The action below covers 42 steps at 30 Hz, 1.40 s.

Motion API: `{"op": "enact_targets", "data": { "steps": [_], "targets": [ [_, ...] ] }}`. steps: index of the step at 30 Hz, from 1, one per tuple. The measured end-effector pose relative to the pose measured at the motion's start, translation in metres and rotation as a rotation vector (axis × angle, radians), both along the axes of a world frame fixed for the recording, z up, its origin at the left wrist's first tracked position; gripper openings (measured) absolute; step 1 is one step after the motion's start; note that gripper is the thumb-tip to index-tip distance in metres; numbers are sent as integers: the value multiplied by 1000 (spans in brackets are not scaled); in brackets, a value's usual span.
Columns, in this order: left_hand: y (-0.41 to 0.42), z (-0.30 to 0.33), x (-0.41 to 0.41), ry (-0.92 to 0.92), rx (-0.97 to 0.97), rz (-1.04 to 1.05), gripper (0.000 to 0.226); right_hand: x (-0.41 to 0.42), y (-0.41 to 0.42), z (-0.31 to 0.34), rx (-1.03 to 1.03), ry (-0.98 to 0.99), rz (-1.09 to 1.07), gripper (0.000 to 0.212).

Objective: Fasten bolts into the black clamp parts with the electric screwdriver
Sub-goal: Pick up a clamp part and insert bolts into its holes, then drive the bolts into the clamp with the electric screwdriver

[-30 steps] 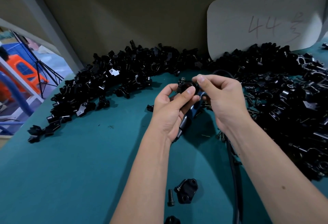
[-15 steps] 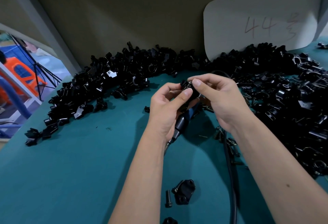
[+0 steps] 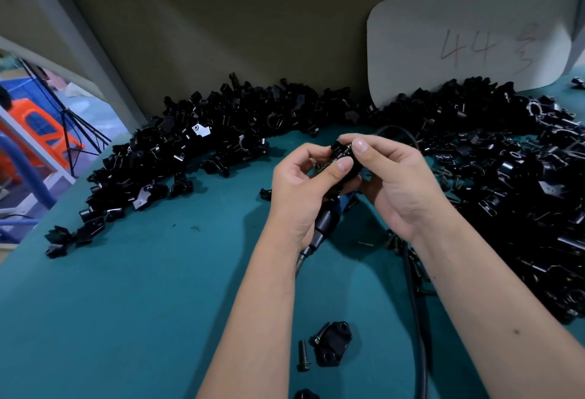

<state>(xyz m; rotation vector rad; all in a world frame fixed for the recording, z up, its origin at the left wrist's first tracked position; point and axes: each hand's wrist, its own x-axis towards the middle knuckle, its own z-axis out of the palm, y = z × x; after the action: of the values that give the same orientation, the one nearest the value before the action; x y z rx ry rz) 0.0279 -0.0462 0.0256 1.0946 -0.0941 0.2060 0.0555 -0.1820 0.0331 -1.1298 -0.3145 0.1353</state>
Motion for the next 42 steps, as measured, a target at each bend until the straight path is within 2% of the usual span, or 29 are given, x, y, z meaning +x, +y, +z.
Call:
{"op": "enact_targets", "data": {
  "steps": [6,12,15,17,19,20,22,28,29,32,33,36,38,39,42],
  "targets": [
    [-4,-6,4,-45,71,69,28,0,10,1,8,14,-163,11],
    [-2,-11,8,-52,388,211,22,-2,19,-4,-4,49,-309,37],
    [-1,-12,9,-50,471,247,22,-2,17,-4,-67,45,-334,34],
    [-2,-11,9,-57,393,235,19,1,11,-4,-122,19,-304,26],
    [-4,-7,8,-20,157,189,15,4,5,-1,-121,-5,-210,9],
    [-4,-5,7,8,50,164,12,5,3,-1,-115,-17,-157,7],
    [-4,-1,6,47,-63,144,8,6,0,-1,-150,-80,-109,17],
    [-6,1,6,112,-61,107,11,4,8,-5,-326,-273,-344,30],
    [-8,1,6,115,-65,113,16,3,12,-6,-372,-317,-383,31],
    [-14,2,7,187,40,160,52,0,20,-6,-459,-421,-411,30],
    [-14,2,7,219,75,173,55,-1,21,-5,-467,-440,-408,30],
    [-8,3,10,236,108,200,28,-2,17,1,-466,-417,-349,31],
    [-1,5,12,276,31,148,30,-2,14,5,-475,-333,-331,28],
    [4,7,12,307,-64,89,34,0,12,5,-522,-295,-404,27],
    [19,9,8,369,-330,-90,36,0,11,-2,-890,-164,-690,40]
  ]
}}
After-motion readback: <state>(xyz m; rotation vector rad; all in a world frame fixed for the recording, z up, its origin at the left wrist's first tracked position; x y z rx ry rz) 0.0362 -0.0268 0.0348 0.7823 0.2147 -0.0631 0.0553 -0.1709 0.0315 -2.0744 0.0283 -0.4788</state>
